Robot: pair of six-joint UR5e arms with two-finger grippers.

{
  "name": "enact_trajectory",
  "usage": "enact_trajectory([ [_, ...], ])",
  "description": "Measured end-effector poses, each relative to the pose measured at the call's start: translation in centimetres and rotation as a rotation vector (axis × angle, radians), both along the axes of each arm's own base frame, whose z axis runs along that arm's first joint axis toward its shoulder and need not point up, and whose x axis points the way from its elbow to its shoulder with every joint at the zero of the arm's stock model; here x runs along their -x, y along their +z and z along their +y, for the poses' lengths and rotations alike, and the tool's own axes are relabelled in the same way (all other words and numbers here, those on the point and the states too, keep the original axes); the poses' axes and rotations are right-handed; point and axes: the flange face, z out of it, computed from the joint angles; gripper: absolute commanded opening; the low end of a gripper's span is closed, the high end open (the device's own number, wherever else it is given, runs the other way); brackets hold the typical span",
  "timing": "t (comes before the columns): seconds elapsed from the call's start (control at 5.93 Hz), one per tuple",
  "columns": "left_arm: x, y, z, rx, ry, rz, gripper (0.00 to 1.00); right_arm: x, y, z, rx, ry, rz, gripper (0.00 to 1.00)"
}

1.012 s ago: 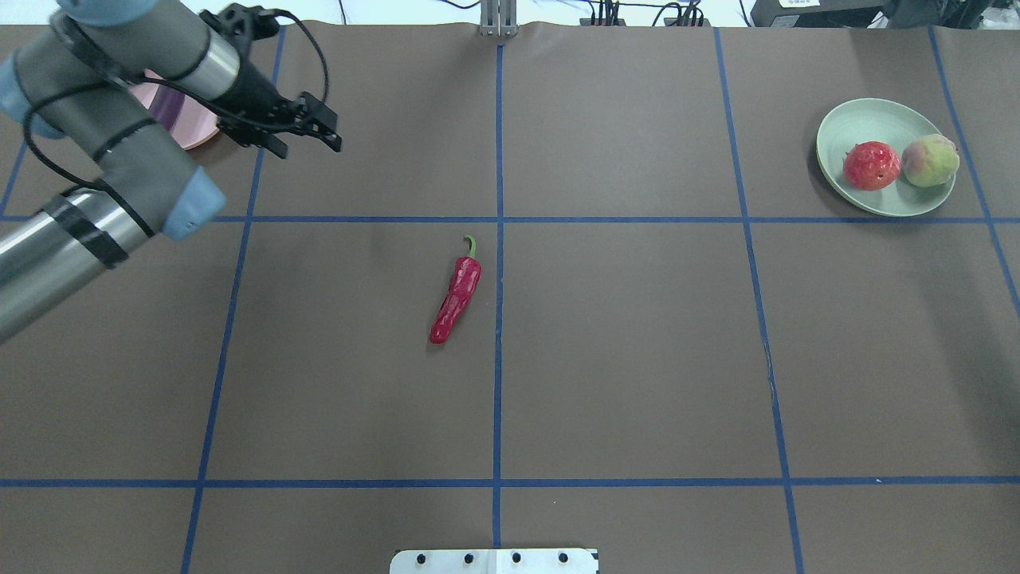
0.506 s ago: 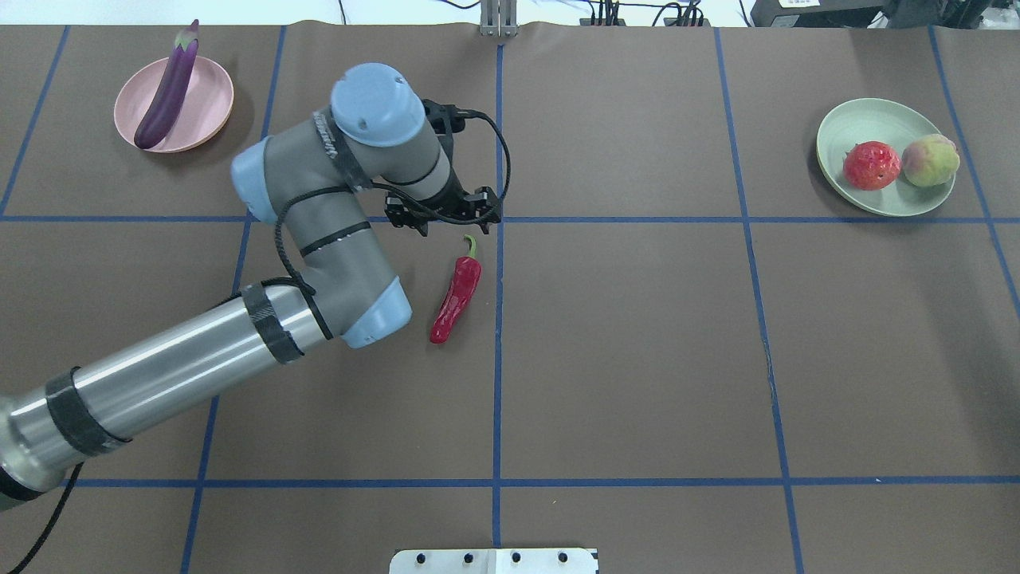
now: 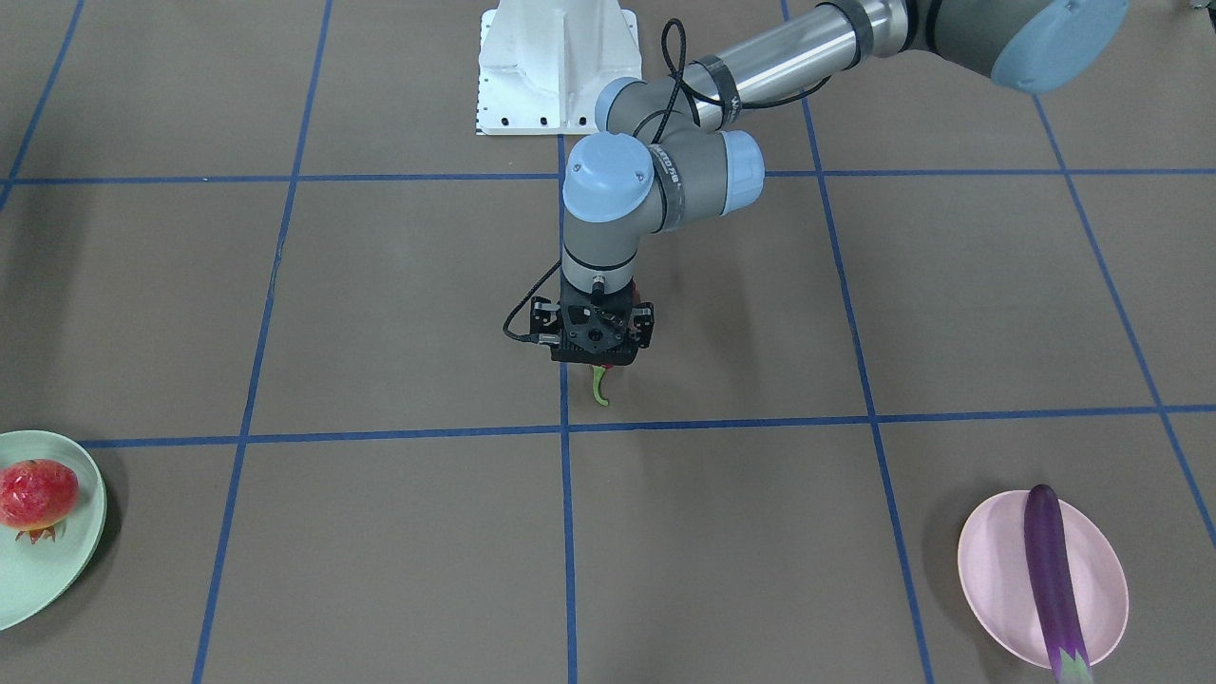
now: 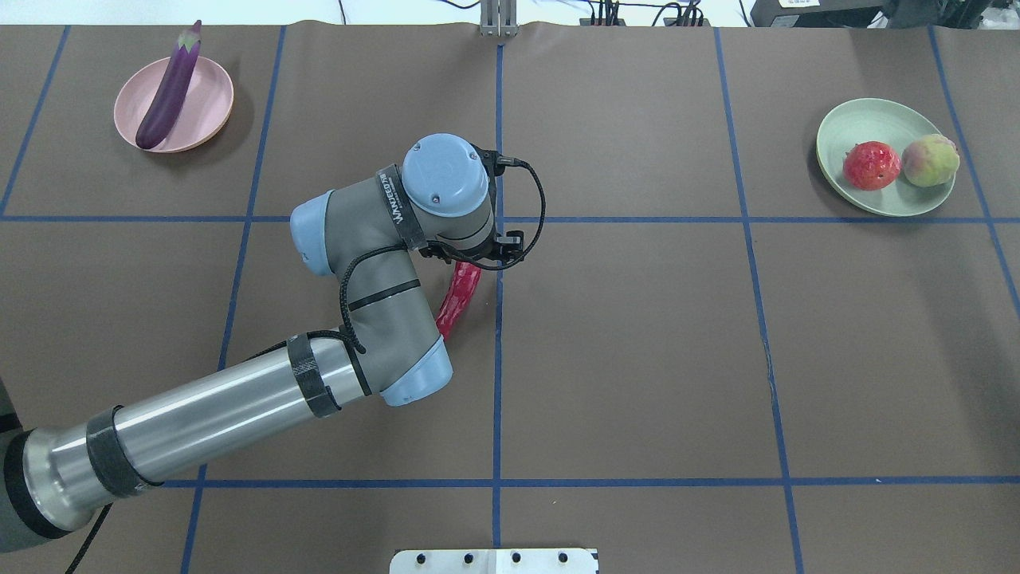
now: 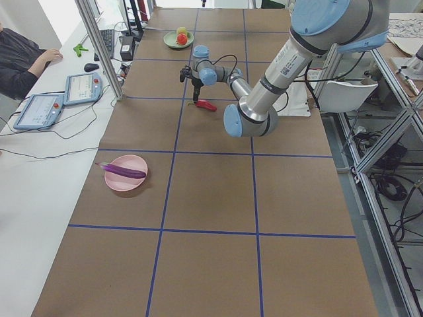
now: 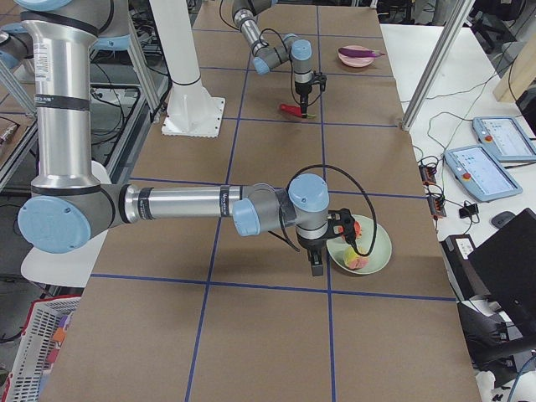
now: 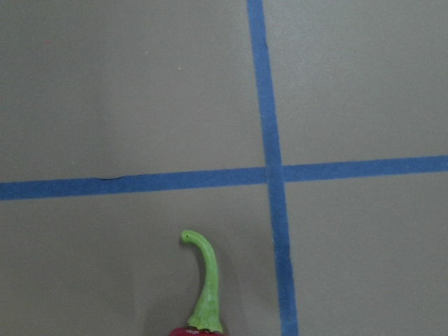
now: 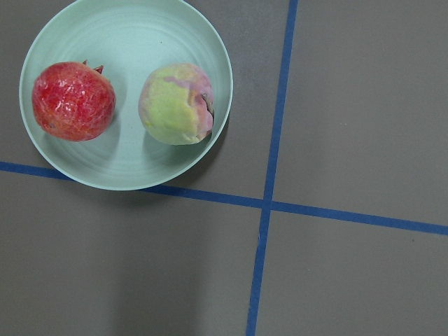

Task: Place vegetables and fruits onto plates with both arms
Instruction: 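Lower the left gripper and grasp the red chili pepper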

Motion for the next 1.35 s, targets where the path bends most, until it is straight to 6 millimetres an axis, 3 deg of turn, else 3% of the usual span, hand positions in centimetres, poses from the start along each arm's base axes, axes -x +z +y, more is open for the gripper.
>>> enact_trajectory([
  [0.34,-0.1,1.8,0.3,0.008,0.004,-0.022,0.75,0.0,-0.1,0.0,-0.001,0.000,0.000,1.00],
  [0.51,-0.2,2.8,0.6,0.017,0.009,-0.037,0.74,0.0,-0.1,0.0,-0.001,0.001,0.000,1.00],
  [0.67,-0.5,3.0,1.0,0.027,0.016,-0.054,0.52,0.0,-0.1,0.0,-0.001,0.001,0.000,1.00],
  [0.84,-0.4,2.4,1.4,0.036,0.023,-0.067,0.03,0.0,0.0,0.0,0.000,0.000,0.000,1.00],
  [1.35,1.5,0.1,2.5,0.058,0.027,-0.096,0.00,0.0,0.0,0.0,-0.001,0.000,0.000,1.00],
])
